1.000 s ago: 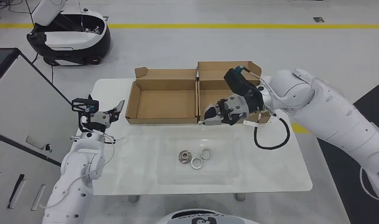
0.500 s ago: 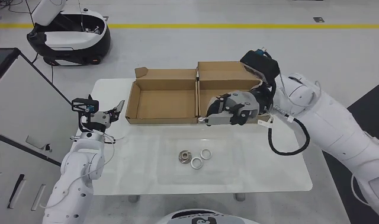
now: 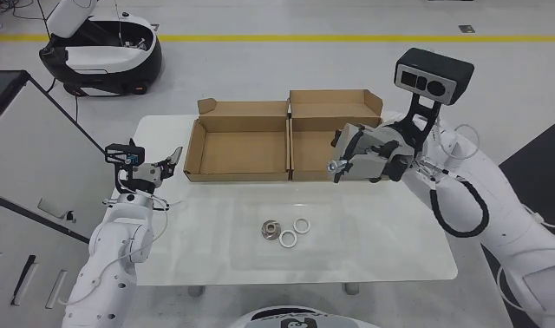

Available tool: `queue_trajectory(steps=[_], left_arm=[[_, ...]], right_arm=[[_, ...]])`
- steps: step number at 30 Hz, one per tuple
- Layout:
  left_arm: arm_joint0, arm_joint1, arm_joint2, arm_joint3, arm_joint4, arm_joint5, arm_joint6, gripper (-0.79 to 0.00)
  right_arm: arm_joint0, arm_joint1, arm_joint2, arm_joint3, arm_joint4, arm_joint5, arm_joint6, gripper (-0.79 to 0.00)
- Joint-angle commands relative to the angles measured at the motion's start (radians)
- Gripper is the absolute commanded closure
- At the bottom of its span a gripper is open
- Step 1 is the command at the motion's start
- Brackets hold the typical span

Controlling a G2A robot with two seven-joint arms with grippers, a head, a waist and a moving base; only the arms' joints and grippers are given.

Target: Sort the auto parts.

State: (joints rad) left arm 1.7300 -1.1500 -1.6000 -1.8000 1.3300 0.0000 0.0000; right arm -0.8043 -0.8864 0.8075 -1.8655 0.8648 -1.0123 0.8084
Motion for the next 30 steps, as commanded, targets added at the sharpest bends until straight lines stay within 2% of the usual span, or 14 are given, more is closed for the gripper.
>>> queue_trajectory(steps=[1, 19, 22, 30], left_arm=[[0.0, 0.0, 0.0, 0.0, 0.0, 0.0, 0.0, -0.785], [0.0, 0.0, 0.0, 0.0, 0.0, 0.0, 0.0, -0.785], [0.0, 0.0, 0.0, 0.0, 0.0, 0.0, 0.0, -0.785], [0.0, 0.0, 0.0, 0.0, 0.0, 0.0, 0.0, -0.785]], right_arm=[[0.001, 0.001, -0.001, 0.001, -0.002, 0.0, 0.0, 0.0], [0.001, 0.001, -0.001, 0.001, -0.002, 0.0, 0.0, 0.0], [-0.023, -0.005, 0.013, -0.051, 0.009, 0.005, -0.039, 0.0], [-0.075, -0.022, 0.057, -0.124, 0.116, 0.0, -0.001, 0.0]])
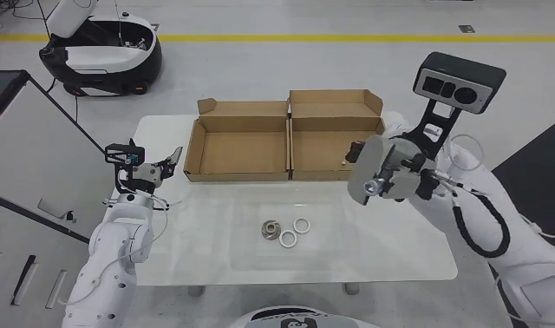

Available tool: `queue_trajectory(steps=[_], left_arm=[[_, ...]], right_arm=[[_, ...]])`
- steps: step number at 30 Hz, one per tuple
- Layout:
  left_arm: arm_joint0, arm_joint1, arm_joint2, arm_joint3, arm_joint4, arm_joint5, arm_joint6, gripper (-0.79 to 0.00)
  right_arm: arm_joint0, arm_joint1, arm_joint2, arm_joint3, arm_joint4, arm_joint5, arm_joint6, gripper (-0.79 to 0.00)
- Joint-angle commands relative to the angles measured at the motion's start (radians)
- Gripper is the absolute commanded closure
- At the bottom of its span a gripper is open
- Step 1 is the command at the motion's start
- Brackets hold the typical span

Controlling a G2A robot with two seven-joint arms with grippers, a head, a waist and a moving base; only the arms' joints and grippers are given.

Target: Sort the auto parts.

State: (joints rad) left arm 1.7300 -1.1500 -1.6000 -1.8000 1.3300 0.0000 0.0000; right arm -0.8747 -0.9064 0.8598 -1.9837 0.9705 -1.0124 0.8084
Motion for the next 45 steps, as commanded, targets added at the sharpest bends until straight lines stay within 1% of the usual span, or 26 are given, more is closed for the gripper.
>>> queue_trajectory(steps=[1, 6, 9, 12, 17, 21, 24, 29, 38, 42, 45], left_arm=[[0.0, 0.0, 0.0, 0.0, 0.0, 0.0, 0.0, -0.785], [0.0, 0.0, 0.0, 0.0, 0.0, 0.0, 0.0, -0.785], [0.0, 0.0, 0.0, 0.0, 0.0, 0.0, 0.0, -0.785], [0.0, 0.0, 0.0, 0.0, 0.0, 0.0, 0.0, -0.785], [0.0, 0.0, 0.0, 0.0, 0.0, 0.0, 0.0, -0.785], [0.0, 0.0, 0.0, 0.0, 0.0, 0.0, 0.0, -0.785], [0.0, 0.0, 0.0, 0.0, 0.0, 0.0, 0.0, -0.785], [0.0, 0.0, 0.0, 0.0, 0.0, 0.0, 0.0, -0.785], [0.0, 0.0, 0.0, 0.0, 0.0, 0.0, 0.0, -0.785], [0.0, 0.0, 0.0, 0.0, 0.0, 0.0, 0.0, -0.785], [0.0, 0.0, 0.0, 0.0, 0.0, 0.0, 0.0, -0.785]], right_arm=[[-0.01, -0.005, 0.011, -0.012, 0.019, 0.0, -0.001, 0.0], [-0.032, -0.031, 0.029, -0.057, 0.094, 0.0, -0.001, 0.0], [-0.034, -0.046, 0.032, -0.058, 0.091, 0.0, -0.001, 0.0], [-0.031, -0.055, 0.033, -0.035, 0.049, 0.012, 0.011, 0.0], [-0.027, -0.055, 0.064, 0.032, -0.079, 0.098, 0.075, 0.0], [-0.037, -0.058, 0.079, 0.036, -0.146, 0.165, 0.064, 0.0], [-0.046, -0.062, 0.087, 0.029, -0.175, 0.19, 0.046, 0.0], [-0.063, -0.078, 0.077, 0.011, -0.093, 0.14, 0.02, 0.0], [-0.071, -0.114, 0.048, -0.005, 0.07, 0.03, 0.028, 0.0], [-0.066, -0.122, 0.055, 0.013, 0.038, 0.053, 0.047, 0.0], [-0.059, -0.123, 0.074, 0.027, -0.064, 0.117, 0.073, 0.0]])
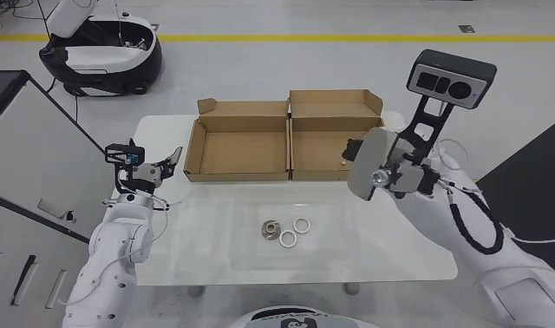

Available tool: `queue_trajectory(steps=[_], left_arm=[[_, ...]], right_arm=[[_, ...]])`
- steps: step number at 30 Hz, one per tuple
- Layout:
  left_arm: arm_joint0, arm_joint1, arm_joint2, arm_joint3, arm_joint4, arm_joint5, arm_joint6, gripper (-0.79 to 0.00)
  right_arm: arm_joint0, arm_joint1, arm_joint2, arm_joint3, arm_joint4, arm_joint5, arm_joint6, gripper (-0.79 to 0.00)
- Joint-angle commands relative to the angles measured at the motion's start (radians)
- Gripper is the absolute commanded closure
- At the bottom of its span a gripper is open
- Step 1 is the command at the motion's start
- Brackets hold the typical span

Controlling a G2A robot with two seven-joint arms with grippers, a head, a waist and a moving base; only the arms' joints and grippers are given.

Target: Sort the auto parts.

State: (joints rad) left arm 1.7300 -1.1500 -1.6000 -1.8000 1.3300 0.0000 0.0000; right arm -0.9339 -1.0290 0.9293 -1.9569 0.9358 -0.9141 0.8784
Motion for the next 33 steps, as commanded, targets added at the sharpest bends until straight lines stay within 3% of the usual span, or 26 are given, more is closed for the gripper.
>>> queue_trajectory(steps=[1, 7, 18, 33], left_arm=[[0.0, 0.0, 0.0, 0.0, 0.0, 0.0, 0.0, -0.785], [0.0, 0.0, 0.0, 0.0, 0.0, 0.0, 0.0, -0.785], [0.0, 0.0, 0.0, 0.0, 0.0, 0.0, 0.0, -0.785], [0.0, 0.0, 0.0, 0.0, 0.0, 0.0, 0.0, -0.785]], right_arm=[[-0.004, -0.001, 0.007, -0.003, -0.042, 0.029, -0.005, 0.0], [-0.02, -0.006, 0.027, -0.018, -0.15, 0.096, -0.018, 0.0], [-0.059, -0.036, -0.001, -0.082, 0.023, 0.027, -0.047, 0.0], [-0.059, -0.037, -0.002, -0.083, 0.025, 0.029, -0.046, 0.0]])
